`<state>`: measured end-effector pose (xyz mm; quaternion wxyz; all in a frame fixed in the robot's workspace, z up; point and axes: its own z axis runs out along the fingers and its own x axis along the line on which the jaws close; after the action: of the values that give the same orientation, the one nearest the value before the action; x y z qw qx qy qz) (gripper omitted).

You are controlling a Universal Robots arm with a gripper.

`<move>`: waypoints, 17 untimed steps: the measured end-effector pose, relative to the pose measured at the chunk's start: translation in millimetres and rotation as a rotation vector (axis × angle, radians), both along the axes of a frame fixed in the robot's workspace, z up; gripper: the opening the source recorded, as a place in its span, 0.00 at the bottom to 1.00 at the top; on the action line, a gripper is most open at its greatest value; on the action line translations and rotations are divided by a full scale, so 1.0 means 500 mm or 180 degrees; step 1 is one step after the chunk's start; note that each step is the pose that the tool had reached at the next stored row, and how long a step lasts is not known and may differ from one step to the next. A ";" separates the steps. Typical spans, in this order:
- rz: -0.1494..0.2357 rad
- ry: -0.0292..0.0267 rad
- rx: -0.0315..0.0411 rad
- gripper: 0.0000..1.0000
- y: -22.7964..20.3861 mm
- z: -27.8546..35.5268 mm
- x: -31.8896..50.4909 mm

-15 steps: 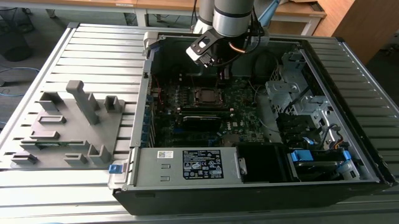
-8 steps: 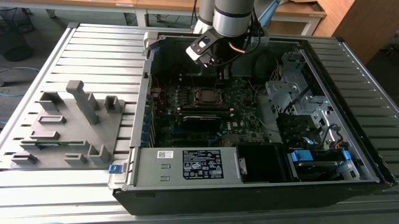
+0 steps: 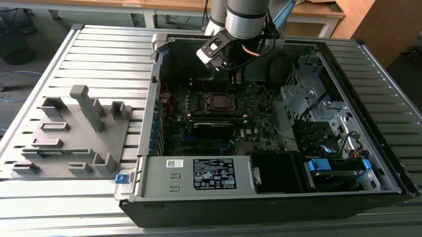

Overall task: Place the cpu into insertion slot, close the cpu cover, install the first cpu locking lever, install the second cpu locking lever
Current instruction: 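Close the cpu cover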

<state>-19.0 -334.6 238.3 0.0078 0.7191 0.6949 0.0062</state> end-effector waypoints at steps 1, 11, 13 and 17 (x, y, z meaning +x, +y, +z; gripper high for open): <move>0.0000 0.0000 0.0000 0.11 0.0000 0.000 -0.001; 0.0000 0.0000 0.0000 0.11 -0.0005 -0.009 -0.020; 0.0000 -0.0001 0.0000 0.11 -0.0011 -0.012 -0.022; 0.0000 -0.0001 0.0000 0.11 -0.0018 -0.017 -0.029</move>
<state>-33.7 -335.5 229.6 0.0079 0.7190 0.6949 0.0063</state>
